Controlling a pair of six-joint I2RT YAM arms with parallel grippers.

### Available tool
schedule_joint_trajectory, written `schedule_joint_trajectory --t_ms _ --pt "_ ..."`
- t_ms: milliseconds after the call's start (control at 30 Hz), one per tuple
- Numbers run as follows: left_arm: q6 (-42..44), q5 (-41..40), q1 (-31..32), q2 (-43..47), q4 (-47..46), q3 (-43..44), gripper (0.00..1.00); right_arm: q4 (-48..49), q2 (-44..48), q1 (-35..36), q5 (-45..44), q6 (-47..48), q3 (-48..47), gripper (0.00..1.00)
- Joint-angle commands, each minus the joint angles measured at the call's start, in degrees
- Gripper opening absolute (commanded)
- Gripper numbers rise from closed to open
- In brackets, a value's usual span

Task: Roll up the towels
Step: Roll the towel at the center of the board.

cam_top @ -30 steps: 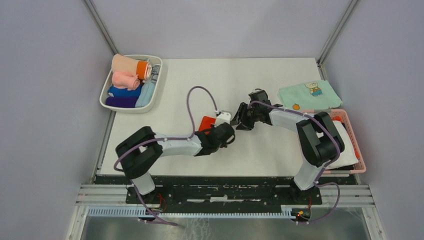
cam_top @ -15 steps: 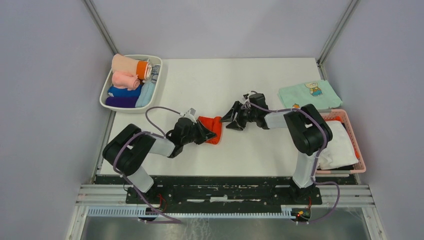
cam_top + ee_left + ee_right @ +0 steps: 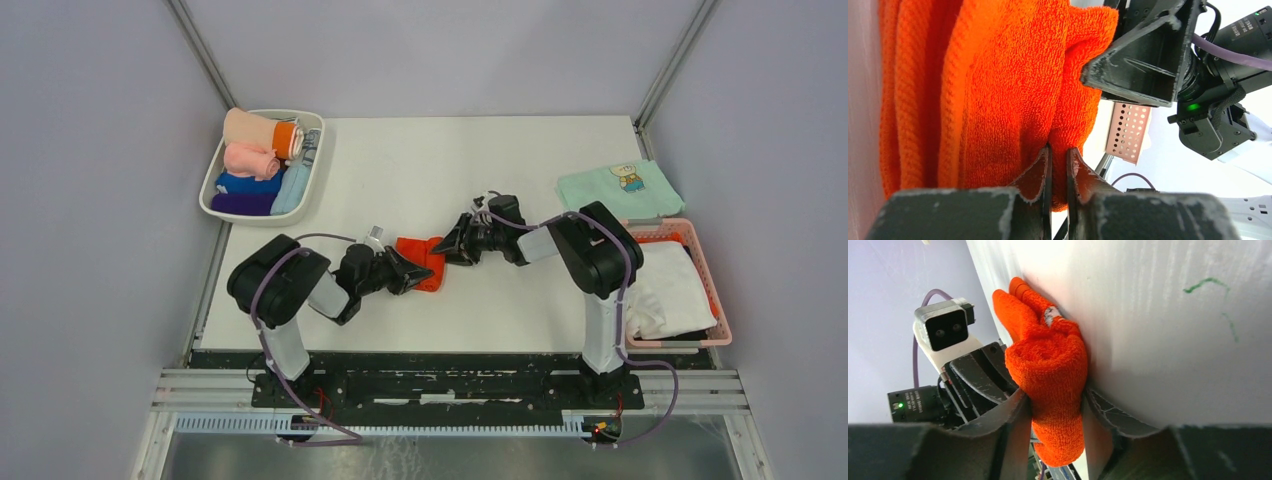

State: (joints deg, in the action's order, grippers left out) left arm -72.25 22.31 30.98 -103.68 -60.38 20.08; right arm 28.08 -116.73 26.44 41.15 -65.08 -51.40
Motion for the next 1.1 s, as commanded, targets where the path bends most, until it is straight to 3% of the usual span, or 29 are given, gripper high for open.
schedule_joint_trajectory --t_ms 0,133,300,433,567,867,1067 --pt "-2.09 1.74 0.04 -0.35 1.73 -0.6 0.14 0.01 -1.16 0.35 -1.46 2.34 -0.05 0.41" --pt "2.62 -0.13 0.17 4.42 10.48 0.74 0.26 -9.26 2.31 0.36 -5.03 7.48 -1.08 0.31" --pt "11.63 -7.43 3.22 14.05 29.7 5.53 0.39 -23.14 7.6 1.15 -12.08 13.59 -3.17 0.28" --pt "19.52 -22.22 9.81 21.72 48.16 11.95 0.46 -30.96 9.91 2.68 -17.3 15.02 -5.35 0.27" --pt "25.64 -37.97 17.98 24.69 60.5 20.06 0.51 -38.62 11.52 4.19 -22.82 15.9 -8.08 0.27" --pt "35.95 -63.56 33.86 12.98 72.41 35.55 0.54 -44.67 12.2 4.69 -25.75 14.71 -10.07 0.28" --pt "40.39 -72.5 39.43 4.75 76.9 42.99 0.53 -45.33 11.53 4.75 -24.41 14.04 -10.66 0.29"
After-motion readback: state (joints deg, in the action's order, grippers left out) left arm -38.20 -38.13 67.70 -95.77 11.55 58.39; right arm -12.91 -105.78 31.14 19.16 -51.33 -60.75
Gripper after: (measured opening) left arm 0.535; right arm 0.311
